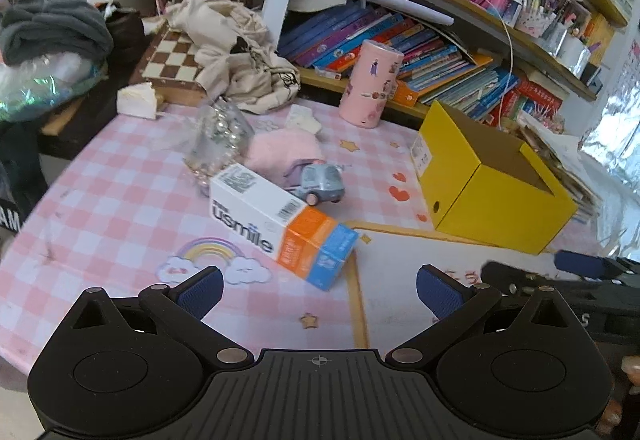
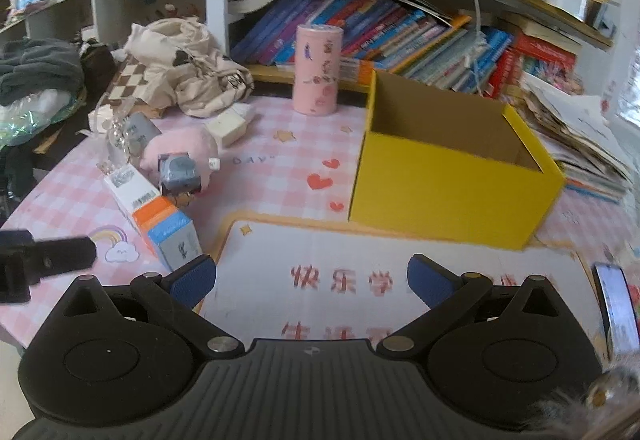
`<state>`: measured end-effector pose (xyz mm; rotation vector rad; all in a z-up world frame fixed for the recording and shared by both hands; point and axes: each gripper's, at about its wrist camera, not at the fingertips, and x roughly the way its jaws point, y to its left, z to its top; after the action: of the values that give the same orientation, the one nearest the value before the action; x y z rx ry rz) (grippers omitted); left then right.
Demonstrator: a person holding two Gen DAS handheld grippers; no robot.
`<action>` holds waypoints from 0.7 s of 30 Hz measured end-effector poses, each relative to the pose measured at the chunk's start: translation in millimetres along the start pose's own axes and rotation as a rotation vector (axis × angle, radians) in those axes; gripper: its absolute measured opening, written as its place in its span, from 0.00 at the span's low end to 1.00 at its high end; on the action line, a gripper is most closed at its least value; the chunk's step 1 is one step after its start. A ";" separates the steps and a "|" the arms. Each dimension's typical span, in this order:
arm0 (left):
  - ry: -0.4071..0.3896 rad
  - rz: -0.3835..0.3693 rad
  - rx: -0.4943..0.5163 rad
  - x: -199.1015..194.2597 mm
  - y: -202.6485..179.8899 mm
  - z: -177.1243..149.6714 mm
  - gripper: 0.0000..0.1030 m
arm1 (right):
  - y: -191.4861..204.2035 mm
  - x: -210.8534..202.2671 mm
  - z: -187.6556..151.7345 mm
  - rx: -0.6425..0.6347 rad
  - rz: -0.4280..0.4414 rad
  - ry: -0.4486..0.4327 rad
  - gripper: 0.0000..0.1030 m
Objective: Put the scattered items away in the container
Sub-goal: 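Move the left tool to the usmile box while the right tool approaches the toy car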
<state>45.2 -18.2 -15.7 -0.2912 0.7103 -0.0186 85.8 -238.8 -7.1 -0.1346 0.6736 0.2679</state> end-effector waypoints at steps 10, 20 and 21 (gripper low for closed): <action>0.026 0.119 -0.064 36.1 -22.5 -1.4 1.00 | -23.6 38.0 26.3 -0.104 0.149 0.008 0.98; 0.028 0.172 -0.133 69.0 -33.6 2.9 0.94 | -40.9 74.6 44.5 -0.146 0.237 0.034 0.95; 0.031 0.171 -0.138 73.0 -34.6 4.3 0.93 | -42.0 76.1 45.6 -0.151 0.245 0.031 0.95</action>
<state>106.2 -58.7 -50.0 -0.3617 0.7662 0.1895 182.1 -254.2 -18.3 -0.2018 0.7008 0.5532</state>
